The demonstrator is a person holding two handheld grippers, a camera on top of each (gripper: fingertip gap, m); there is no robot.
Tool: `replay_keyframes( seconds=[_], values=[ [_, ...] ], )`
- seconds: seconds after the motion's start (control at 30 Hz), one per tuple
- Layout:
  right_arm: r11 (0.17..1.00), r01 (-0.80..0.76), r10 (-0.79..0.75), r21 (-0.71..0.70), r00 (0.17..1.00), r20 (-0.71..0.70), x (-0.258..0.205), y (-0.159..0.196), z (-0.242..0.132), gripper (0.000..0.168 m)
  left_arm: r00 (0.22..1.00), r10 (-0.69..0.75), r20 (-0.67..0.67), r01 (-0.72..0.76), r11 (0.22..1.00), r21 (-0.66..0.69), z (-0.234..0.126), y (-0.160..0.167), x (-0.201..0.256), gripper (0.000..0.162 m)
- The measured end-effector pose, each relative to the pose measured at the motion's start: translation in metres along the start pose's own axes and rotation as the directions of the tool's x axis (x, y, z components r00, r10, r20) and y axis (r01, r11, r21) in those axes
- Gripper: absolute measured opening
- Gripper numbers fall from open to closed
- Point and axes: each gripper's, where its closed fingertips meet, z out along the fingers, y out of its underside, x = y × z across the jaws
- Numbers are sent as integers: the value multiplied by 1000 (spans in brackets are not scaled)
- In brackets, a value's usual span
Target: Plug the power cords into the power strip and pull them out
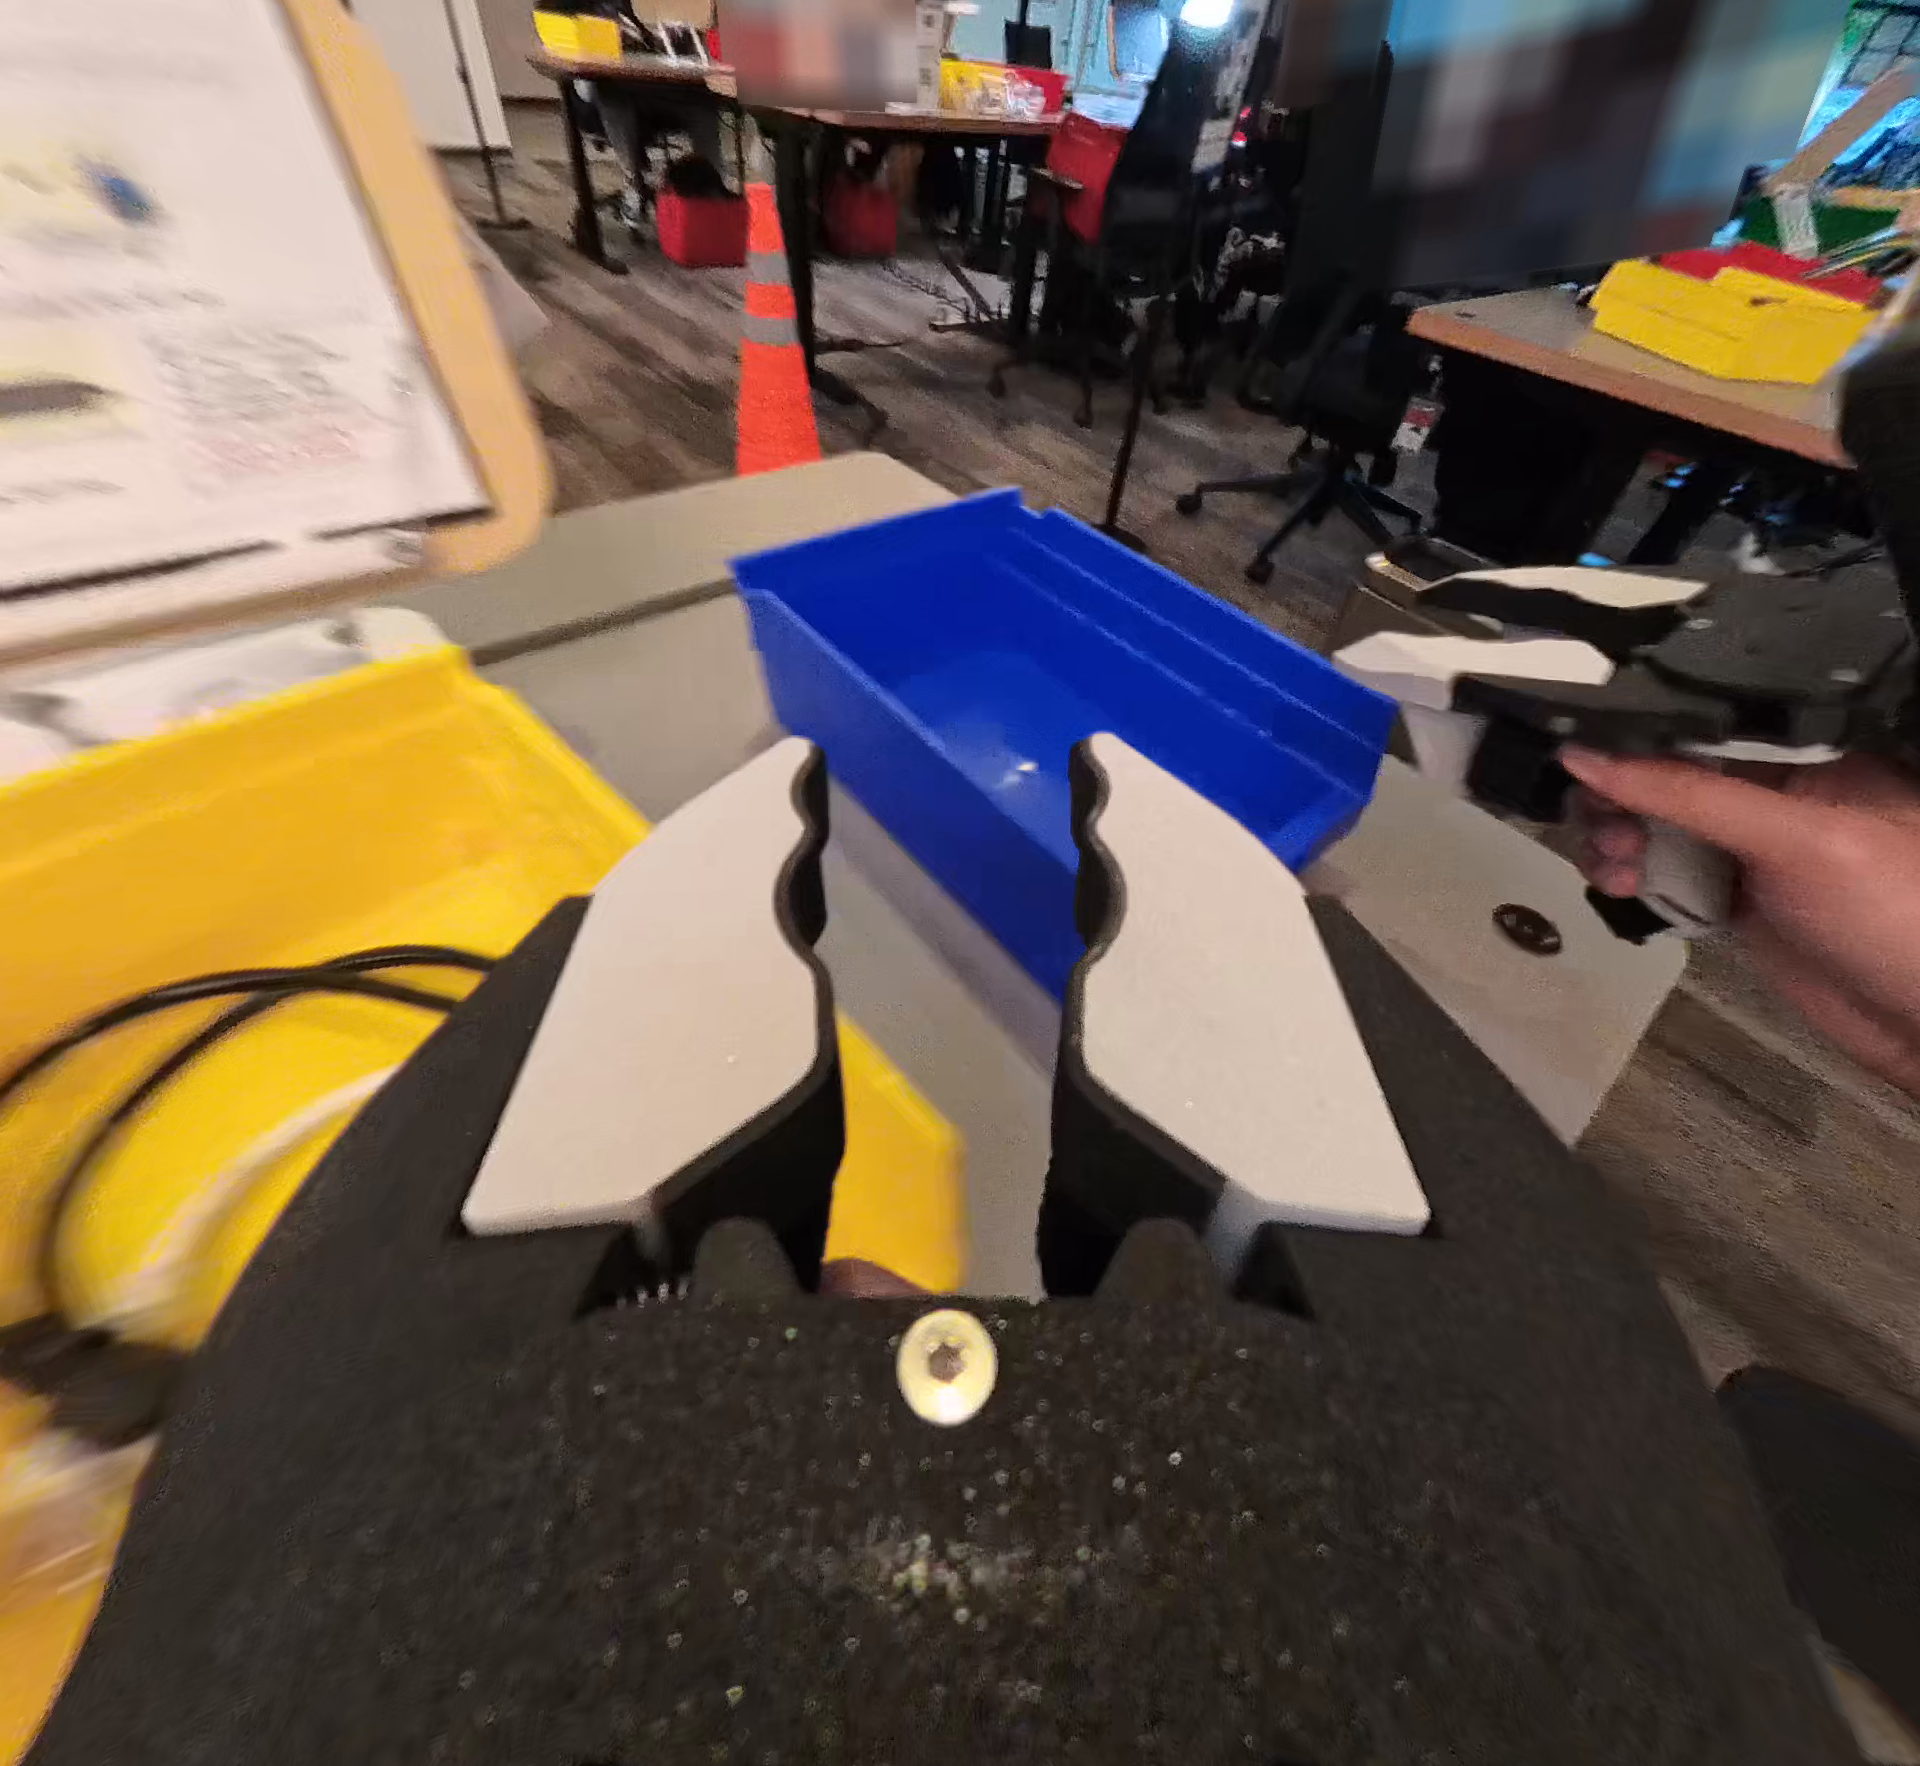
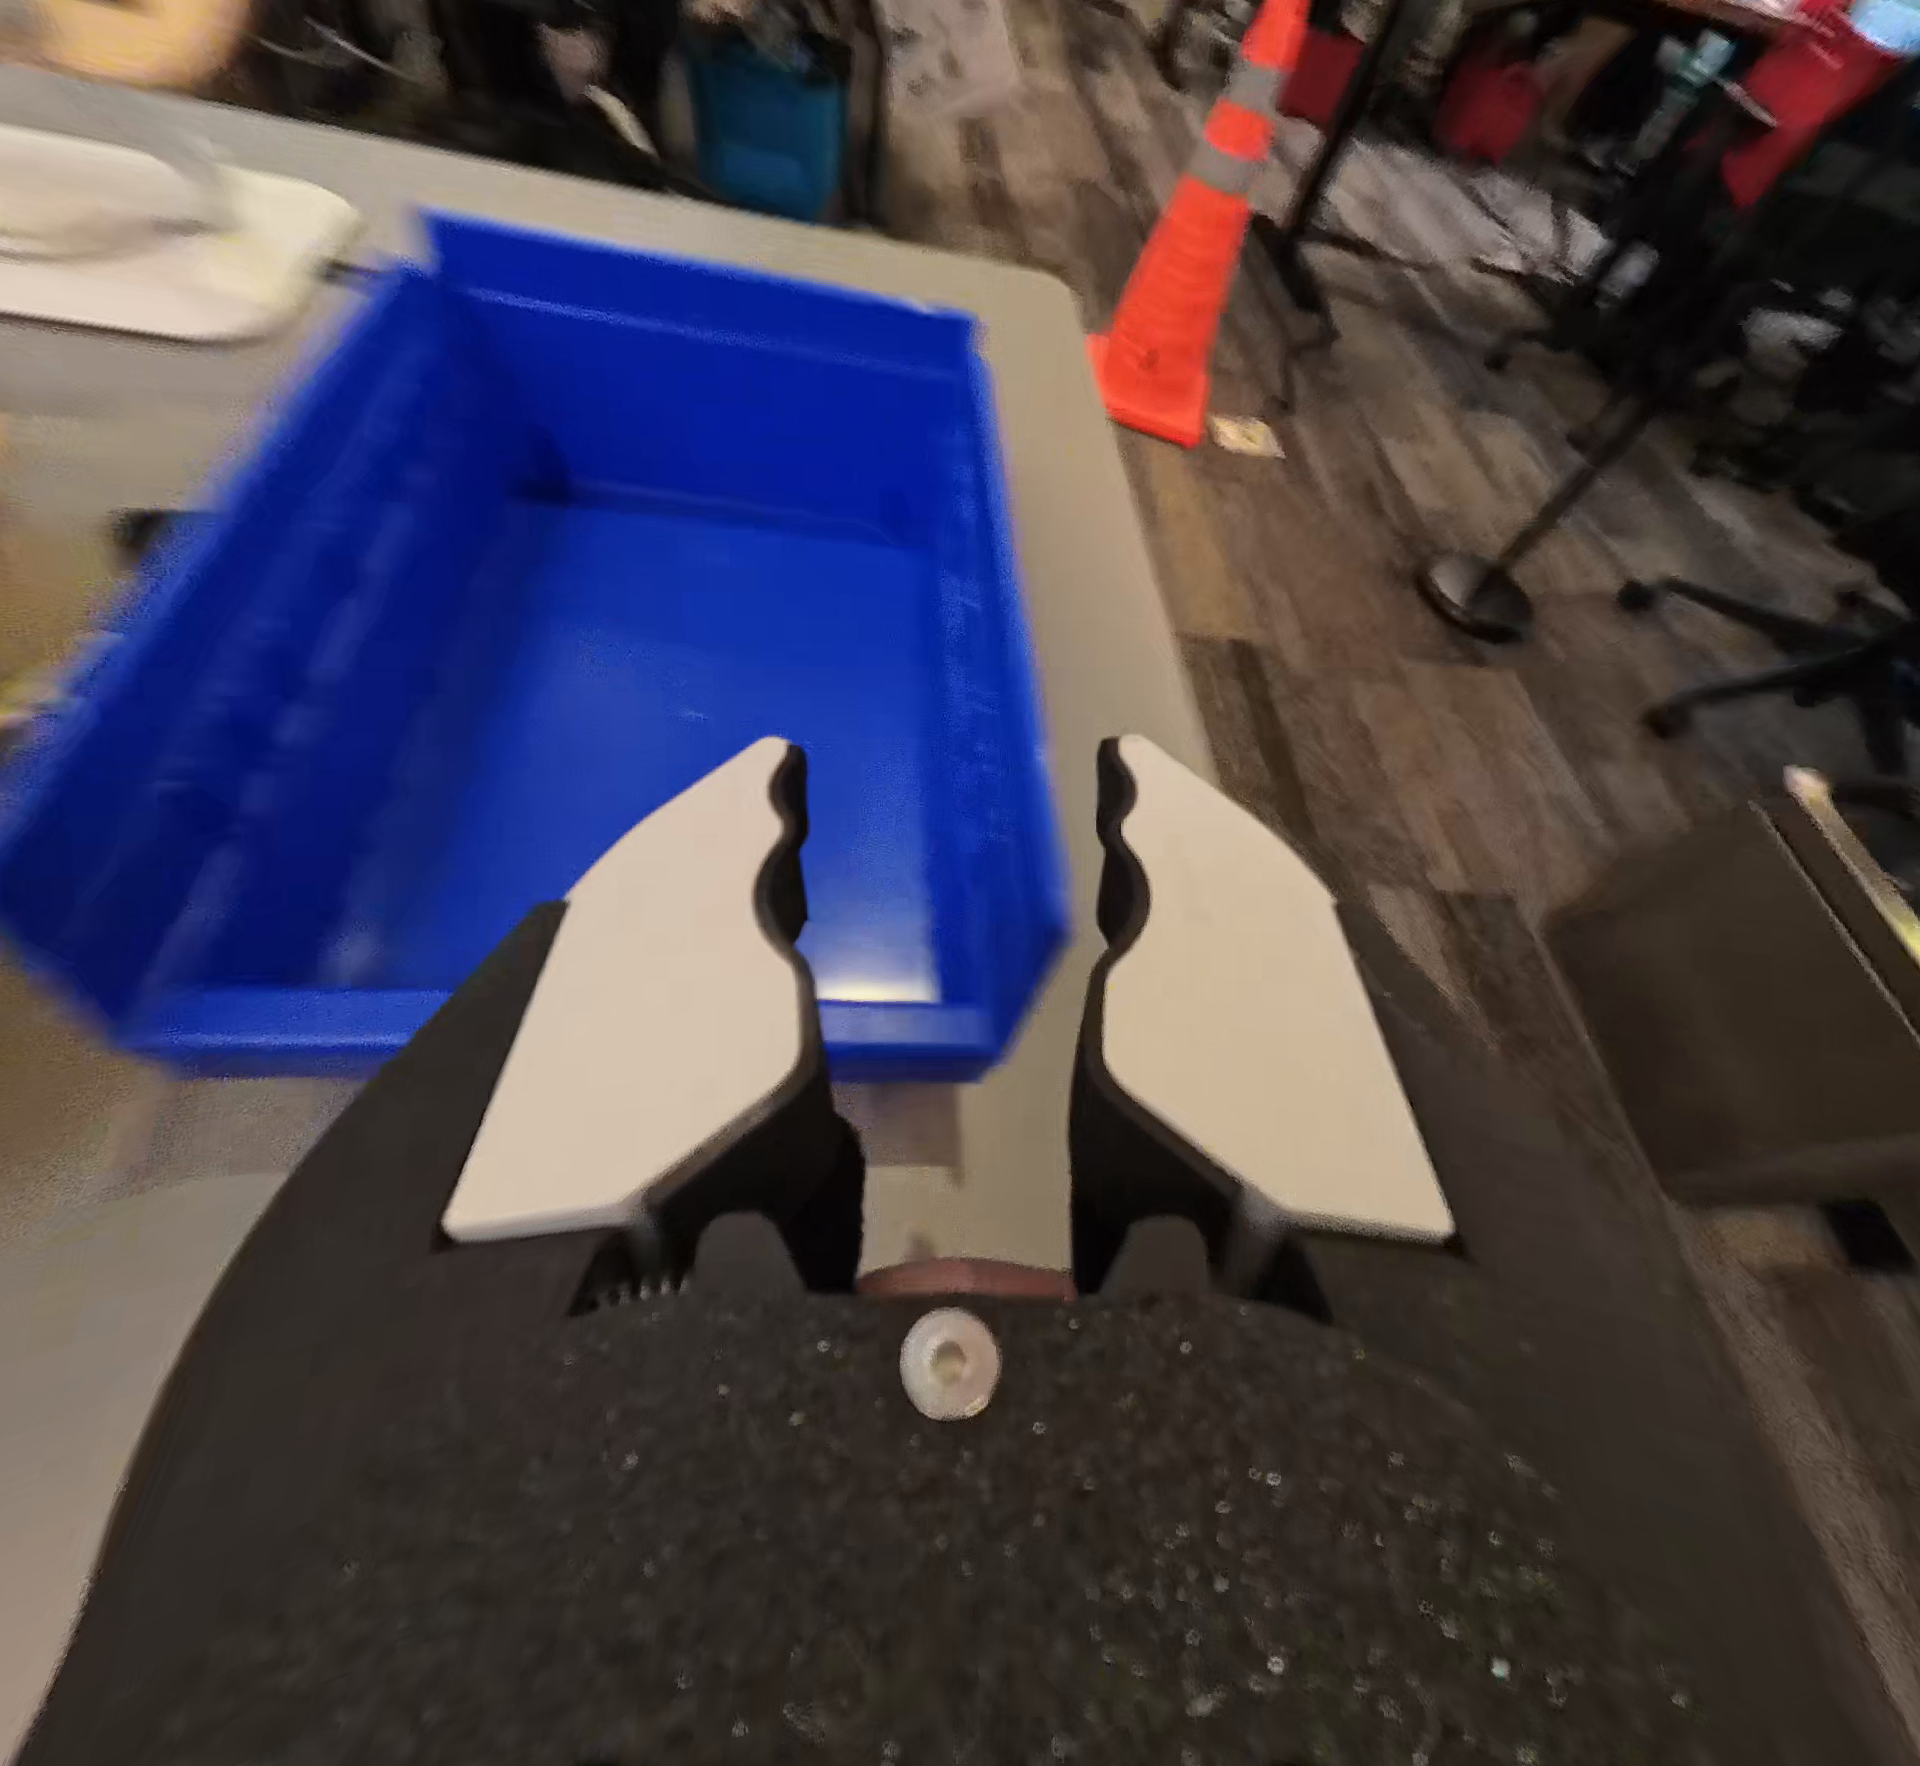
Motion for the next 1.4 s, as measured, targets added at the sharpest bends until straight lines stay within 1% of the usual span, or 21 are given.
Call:
replay_keyframes(
  seconds=[0.07,0.13,0.2,0.3,0.33,0.37,0.43,0.47,0.53,0.57,0.6,0.63,0.67,0.7,0.77,0.9,1.0,1.17,1.3,1.33,1.4],
  values=[
    [997,11,-23,72,985,172,-60,-23,-15,57,996,57,75,-56,998,-13,-34,-10,-42,51],
    [993,19,-59,114,929,366,-134,-34,-30,65,972,120,202,-106,991,-77,-65,3,-94,57],
    [992,-1,-68,128,843,534,-208,-33,-42,81,926,174,336,-123,978,-170,-94,32,-146,63],
    [998,-50,19,32,771,636,-283,-12,-42,83,917,86,389,28,960,-279,-119,95,-182,70],
    [999,-42,22,15,770,637,-299,-4,-39,83,922,46,384,72,955,-286,-121,113,-185,70],
    [1000,-26,12,15,798,602,-308,3,-34,80,926,14,377,103,952,-289,-121,129,-185,68],
    [999,40,-53,36,874,483,-311,11,-21,56,947,-44,319,145,943,-300,-112,154,-177,64],
    [999,31,-41,30,883,467,-315,11,-20,44,964,-77,255,157,937,-311,-103,162,-168,62],
    [1000,-17,19,-8,917,399,-316,13,-17,25,954,-98,282,187,933,-307,-94,166,-175,59],
    [998,-32,45,-45,942,332,-311,17,-14,6,940,-105,323,211,925,-314,-93,166,-184,44],
    [998,-33,46,-47,952,301,-311,18,-14,5,923,-128,364,244,924,-295,-96,164,-194,22],
    [999,-20,27,-29,963,268,-311,16,-15,5,910,-128,394,246,933,-264,-99,159,-200,15],
    [1000,-13,16,-14,971,238,-312,14,-19,5,900,-71,430,192,950,-244,-105,152,-207,3],
    [999,-24,30,-28,972,233,-318,12,-23,5,888,-9,460,141,957,-253,-110,147,-212,3],
    [998,-51,55,-24,976,209,-328,8,-25,6,868,2,496,124,967,-221,-122,136,-219,2],
    [992,-109,91,65,967,237,-370,-23,-31,5,801,96,591,23,981,-190,-157,113,-257,4],
    [991,-69,37,111,961,275,-418,-48,-36,5,785,63,617,29,990,-138,-188,108,-300,4],
    [997,-21,-8,78,936,352,-511,-60,-31,7,765,4,644,131,978,-162,-239,134,-372,4],
    [999,38,-34,-2,919,392,-571,-41,-16,7,734,-27,679,257,936,-241,-267,168,-414,5],
    [998,55,-38,-29,915,401,-581,-33,-13,8,727,-49,684,278,933,-229,-270,170,-421,3],
    [1000,-12,22,-26,893,450,-594,-32,-13,10,697,-92,711,313,931,-186,-274,169,-434,4]
  ],
)
